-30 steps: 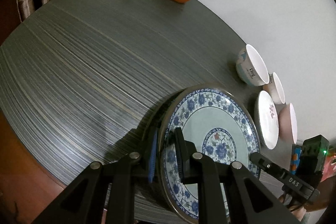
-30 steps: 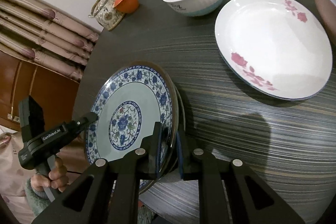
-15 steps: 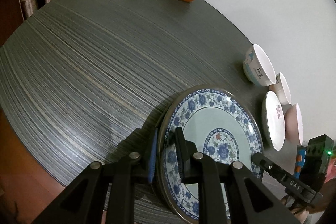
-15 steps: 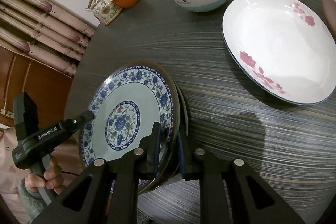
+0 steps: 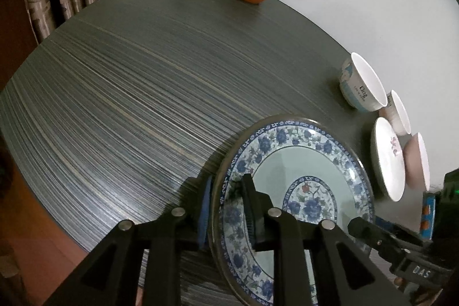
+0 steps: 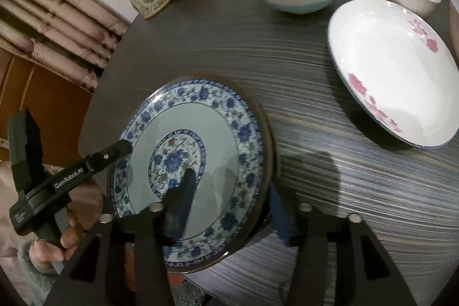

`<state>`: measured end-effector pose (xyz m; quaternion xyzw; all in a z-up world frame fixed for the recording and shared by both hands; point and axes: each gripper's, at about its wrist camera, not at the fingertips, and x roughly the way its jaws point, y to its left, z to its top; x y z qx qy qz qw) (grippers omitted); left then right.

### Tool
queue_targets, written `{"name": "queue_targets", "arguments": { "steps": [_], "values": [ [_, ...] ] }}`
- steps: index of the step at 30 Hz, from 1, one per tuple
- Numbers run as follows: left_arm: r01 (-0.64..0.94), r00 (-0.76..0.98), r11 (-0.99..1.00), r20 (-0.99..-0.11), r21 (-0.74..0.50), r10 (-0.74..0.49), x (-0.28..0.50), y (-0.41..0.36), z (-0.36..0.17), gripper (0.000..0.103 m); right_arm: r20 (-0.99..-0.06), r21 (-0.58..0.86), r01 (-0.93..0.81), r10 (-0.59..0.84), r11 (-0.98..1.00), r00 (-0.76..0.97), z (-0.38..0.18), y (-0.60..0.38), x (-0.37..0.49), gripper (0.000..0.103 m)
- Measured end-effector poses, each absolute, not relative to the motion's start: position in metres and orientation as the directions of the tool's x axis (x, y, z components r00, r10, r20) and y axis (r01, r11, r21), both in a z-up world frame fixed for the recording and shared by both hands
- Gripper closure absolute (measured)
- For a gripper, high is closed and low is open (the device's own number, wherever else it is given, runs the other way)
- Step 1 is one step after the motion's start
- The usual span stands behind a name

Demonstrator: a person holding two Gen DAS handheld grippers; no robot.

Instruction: Organize plates and bowls

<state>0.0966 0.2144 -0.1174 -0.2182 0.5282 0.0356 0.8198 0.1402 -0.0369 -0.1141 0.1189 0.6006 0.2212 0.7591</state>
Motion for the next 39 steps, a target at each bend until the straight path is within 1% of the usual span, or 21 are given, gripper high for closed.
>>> {"name": "queue_targets", "arguments": {
  "steps": [1, 3, 10, 15, 27, 33, 37, 39],
  "values": [
    [-0.290, 0.434, 0.902, -0.884, -0.320, -0.174, 0.097, 0.214, -0.119, 0.080, -0.866, 0.435, -0.200, 0.469, 0.878, 0.175, -0.113, -0.033, 0.140, 0.046],
    [-0.291, 0.431, 0.901, -0.885, -0.321, -0.176, 0.097, 0.214, -0.121, 0.079, -0.882, 0.406, -0.207, 0.441, 0.890, 0.165, -0.112, -0.026, 0.141, 0.042],
    [-0.293, 0.428, 0.901, -0.887, -0.319, -0.175, 0.097, 0.214, -0.123, 0.079, -0.888, 0.421, -0.156, 0.441, 0.894, 0.129, -0.113, -0.024, 0.149, 0.037],
    [-0.295, 0.417, 0.905, -0.894, -0.307, -0.167, 0.099, 0.212, -0.126, 0.078, -0.899, 0.413, -0.151, 0.429, 0.898, 0.091, -0.113, -0.017, 0.151, 0.029],
    [-0.299, 0.419, 0.904, -0.893, -0.307, -0.165, 0.100, 0.210, -0.127, 0.077, -0.911, 0.398, -0.141, 0.409, 0.907, 0.056, -0.116, -0.007, 0.155, 0.027],
    [-0.300, 0.431, 0.901, -0.887, -0.313, -0.164, 0.097, 0.214, -0.124, 0.077, -0.929, 0.358, -0.154, 0.369, 0.921, 0.043, -0.115, 0.000, 0.157, 0.026],
    [-0.297, 0.447, 0.901, -0.880, -0.316, -0.161, 0.095, 0.215, -0.120, 0.077, -0.940, 0.322, -0.165, 0.335, 0.932, 0.058, -0.114, 0.002, 0.156, 0.026],
    [-0.299, 0.453, 0.902, -0.878, -0.313, -0.155, 0.094, 0.217, -0.119, 0.077, -0.937, 0.323, -0.183, 0.341, 0.928, 0.077, -0.111, 0.003, 0.155, 0.025]
  ]
}}
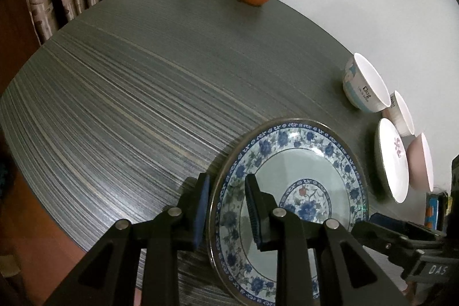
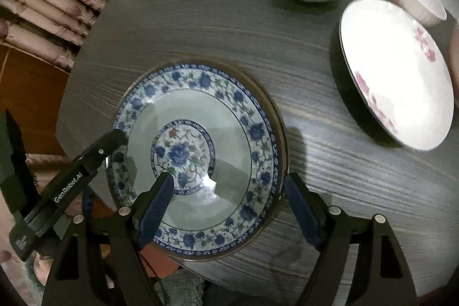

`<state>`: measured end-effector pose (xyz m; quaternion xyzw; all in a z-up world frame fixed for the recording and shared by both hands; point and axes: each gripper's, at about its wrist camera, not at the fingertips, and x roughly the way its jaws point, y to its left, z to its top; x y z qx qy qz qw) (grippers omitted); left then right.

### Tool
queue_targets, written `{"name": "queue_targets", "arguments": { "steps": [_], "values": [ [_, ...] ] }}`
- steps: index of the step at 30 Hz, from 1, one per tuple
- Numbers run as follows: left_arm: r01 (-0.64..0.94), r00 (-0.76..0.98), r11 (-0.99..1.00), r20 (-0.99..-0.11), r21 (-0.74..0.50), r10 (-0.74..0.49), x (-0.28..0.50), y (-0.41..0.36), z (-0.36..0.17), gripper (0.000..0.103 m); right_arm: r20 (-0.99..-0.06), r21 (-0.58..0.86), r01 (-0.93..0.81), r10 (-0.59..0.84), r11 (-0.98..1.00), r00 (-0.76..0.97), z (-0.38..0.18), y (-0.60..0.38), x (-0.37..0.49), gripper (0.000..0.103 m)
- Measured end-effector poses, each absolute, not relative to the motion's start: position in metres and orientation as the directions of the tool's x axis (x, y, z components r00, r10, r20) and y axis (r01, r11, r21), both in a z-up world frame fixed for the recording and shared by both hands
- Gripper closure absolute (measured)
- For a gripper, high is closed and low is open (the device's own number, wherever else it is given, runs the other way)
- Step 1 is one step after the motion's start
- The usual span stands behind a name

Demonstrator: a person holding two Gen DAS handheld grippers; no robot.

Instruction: Organize plates and bowls

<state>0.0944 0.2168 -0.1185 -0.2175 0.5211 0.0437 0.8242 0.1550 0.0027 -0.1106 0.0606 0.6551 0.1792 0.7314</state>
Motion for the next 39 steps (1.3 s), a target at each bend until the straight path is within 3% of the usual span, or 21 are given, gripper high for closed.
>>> {"name": "queue_targets", "arguments": {
  "steps": [5, 11, 23, 29, 39],
  "values": [
    [-0.309, 0.477, 0.903, -0.870, -0.298, -0.124, 0.093, 0.221, -0.113, 0.077, -0.912, 0.360, -0.193, 0.388, 0.913, 0.131, -0.106, -0.005, 0.152, 0.025],
    [-0.306, 0.522, 0.911, -0.849, -0.277, -0.083, 0.090, 0.223, -0.105, 0.070, -0.857, 0.382, -0.179, 0.420, 0.907, 0.299, -0.101, -0.042, 0.138, 0.025],
    [-0.233, 0.549, 0.944, -0.833, -0.235, -0.072, 0.093, 0.203, -0.095, 0.069, -0.767, 0.351, -0.047, 0.315, 0.935, 0.559, -0.099, -0.158, 0.113, 0.024],
    [-0.111, 0.571, 0.963, -0.809, -0.245, -0.140, 0.097, 0.167, -0.076, 0.069, -0.748, 0.387, 0.013, 0.305, 0.922, 0.589, -0.110, -0.206, 0.117, 0.042],
    [0.028, 0.482, 0.915, -0.797, -0.402, -0.364, 0.156, 0.086, -0.079, 0.069, -0.749, 0.439, 0.068, 0.323, 0.896, 0.579, -0.133, -0.241, 0.149, 0.066]
  ]
}}
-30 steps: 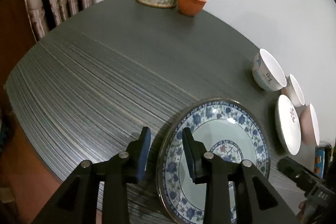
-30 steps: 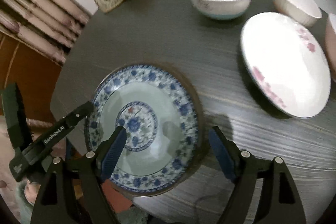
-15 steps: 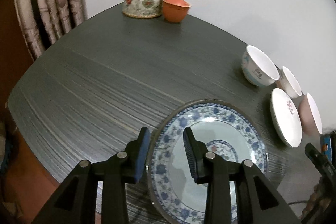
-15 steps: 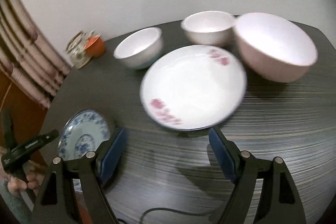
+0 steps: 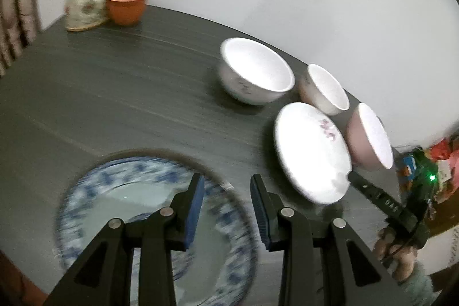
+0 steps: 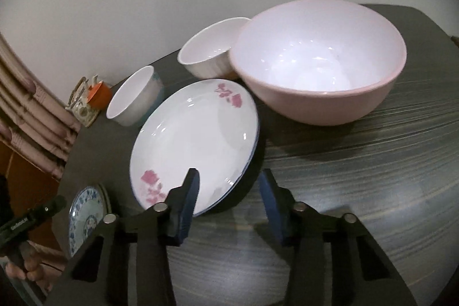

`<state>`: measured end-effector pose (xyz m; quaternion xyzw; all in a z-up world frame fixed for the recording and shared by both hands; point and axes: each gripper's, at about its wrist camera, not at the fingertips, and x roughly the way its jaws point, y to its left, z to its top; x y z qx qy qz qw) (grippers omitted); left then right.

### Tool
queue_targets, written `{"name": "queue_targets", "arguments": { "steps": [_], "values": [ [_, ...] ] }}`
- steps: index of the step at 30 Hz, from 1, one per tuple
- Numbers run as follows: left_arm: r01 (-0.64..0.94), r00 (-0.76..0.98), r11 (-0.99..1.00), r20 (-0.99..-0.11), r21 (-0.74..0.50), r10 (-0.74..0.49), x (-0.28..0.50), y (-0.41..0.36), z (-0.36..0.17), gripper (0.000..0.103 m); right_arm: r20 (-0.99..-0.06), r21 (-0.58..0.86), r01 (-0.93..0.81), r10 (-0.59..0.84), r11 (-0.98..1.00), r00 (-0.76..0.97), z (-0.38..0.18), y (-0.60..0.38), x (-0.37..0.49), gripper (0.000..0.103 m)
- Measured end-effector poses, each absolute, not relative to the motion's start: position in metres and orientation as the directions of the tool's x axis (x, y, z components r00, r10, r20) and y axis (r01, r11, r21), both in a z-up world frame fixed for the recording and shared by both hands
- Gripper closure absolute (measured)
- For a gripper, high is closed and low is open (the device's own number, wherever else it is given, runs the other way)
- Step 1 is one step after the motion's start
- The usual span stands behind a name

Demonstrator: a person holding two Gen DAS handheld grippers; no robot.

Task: Organize plates and bowls
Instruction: 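Grip the pink-flowered white plate rim with the left tool while the right tool grips it too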

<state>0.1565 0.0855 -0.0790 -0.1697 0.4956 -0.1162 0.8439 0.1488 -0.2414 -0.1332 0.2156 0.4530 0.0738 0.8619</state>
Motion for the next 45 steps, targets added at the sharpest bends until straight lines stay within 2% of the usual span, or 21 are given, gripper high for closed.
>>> {"name": "queue_targets", "arguments": {
  "steps": [11, 24, 28, 36, 39, 45],
  "values": [
    [0.068, 0.372, 0.882, -0.808, -0.467, -0.457, 0.219, 0.023, -0.110, 0.069, -0.742, 0.465, 0.040, 0.365, 0.884, 0.562, -0.142, -0.253, 0.176, 0.076],
    [0.037, 0.303, 0.866, -0.820, -0.498, -0.485, 0.246, 0.012, -0.136, 0.071, -0.740, 0.504, 0.041, 0.407, 0.863, 0.535, -0.154, -0.260, 0.192, 0.087],
    [0.036, 0.295, 0.868, -0.824, -0.496, -0.484, 0.251, 0.011, -0.138, 0.081, -0.740, 0.510, 0.042, 0.414, 0.859, 0.529, -0.157, -0.260, 0.196, 0.087],
    [0.041, 0.307, 0.888, -0.840, -0.458, -0.448, 0.251, 0.005, -0.138, 0.086, -0.748, 0.521, 0.057, 0.423, 0.852, 0.512, -0.162, -0.258, 0.200, 0.088],
    [0.044, 0.302, 0.889, -0.842, -0.455, -0.446, 0.244, 0.005, -0.138, 0.090, -0.757, 0.498, 0.047, 0.408, 0.866, 0.511, -0.162, -0.255, 0.198, 0.092],
    [0.071, 0.311, 0.895, -0.842, -0.441, -0.440, 0.231, 0.001, -0.128, 0.090, -0.760, 0.496, 0.050, 0.405, 0.867, 0.509, -0.161, -0.257, 0.188, 0.092]
  ]
}}
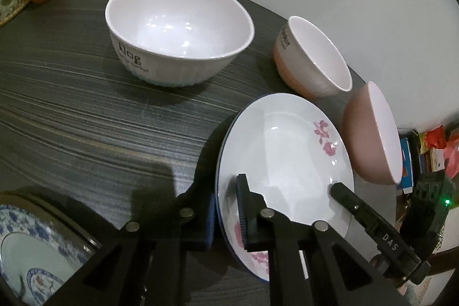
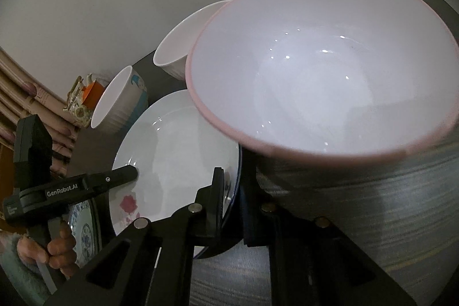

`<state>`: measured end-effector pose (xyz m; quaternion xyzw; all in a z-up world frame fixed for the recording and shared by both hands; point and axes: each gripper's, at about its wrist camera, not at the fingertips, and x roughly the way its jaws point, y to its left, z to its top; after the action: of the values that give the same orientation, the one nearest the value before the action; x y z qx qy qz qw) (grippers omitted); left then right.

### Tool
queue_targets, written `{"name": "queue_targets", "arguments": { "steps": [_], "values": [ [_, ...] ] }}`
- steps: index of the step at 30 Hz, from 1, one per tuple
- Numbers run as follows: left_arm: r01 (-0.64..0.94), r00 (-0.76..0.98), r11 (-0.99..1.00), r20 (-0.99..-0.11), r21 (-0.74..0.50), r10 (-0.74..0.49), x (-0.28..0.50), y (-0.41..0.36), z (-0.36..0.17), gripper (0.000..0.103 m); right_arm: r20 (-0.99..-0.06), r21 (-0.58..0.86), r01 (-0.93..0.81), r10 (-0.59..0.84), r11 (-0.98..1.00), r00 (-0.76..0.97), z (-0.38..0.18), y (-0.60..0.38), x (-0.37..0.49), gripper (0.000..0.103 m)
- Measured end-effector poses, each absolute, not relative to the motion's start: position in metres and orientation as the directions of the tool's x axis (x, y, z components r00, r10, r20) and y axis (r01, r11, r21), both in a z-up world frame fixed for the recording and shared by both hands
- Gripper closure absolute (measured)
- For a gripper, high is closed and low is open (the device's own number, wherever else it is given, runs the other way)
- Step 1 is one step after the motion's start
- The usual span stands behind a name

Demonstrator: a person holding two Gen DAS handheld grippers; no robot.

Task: Organize plates and bowls
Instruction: 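Grip the pink-flowered white plate rim with the left tool while the right tool grips it too, then carry the pink-flowered plate with both tools over the blue-and-white plate stack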

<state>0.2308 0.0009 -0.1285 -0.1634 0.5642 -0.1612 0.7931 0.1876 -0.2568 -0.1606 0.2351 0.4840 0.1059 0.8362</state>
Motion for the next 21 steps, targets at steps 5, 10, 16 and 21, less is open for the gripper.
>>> {"name": "queue_targets", "arguments": {
  "steps": [5, 10, 16, 21],
  "values": [
    [0.068, 0.328, 0.893, -0.835, -0.445, -0.441, 0.228, -0.003, -0.117, 0.090, -0.754, 0.498, 0.053, 0.402, 0.866, 0.520, -0.153, -0.258, 0.177, 0.092],
    [0.069, 0.349, 0.894, -0.829, -0.442, -0.437, 0.212, 0.004, -0.105, 0.090, -0.741, 0.501, 0.043, 0.403, 0.864, 0.538, -0.140, -0.253, 0.165, 0.092],
    [0.059, 0.385, 0.897, -0.819, -0.438, -0.426, 0.194, 0.018, -0.090, 0.090, -0.723, 0.503, 0.017, 0.410, 0.864, 0.556, -0.122, -0.240, 0.149, 0.092],
    [0.048, 0.406, 0.896, -0.811, -0.441, -0.421, 0.174, 0.034, -0.081, 0.090, -0.712, 0.498, -0.013, 0.418, 0.867, 0.564, -0.108, -0.232, 0.135, 0.092]
  ]
}}
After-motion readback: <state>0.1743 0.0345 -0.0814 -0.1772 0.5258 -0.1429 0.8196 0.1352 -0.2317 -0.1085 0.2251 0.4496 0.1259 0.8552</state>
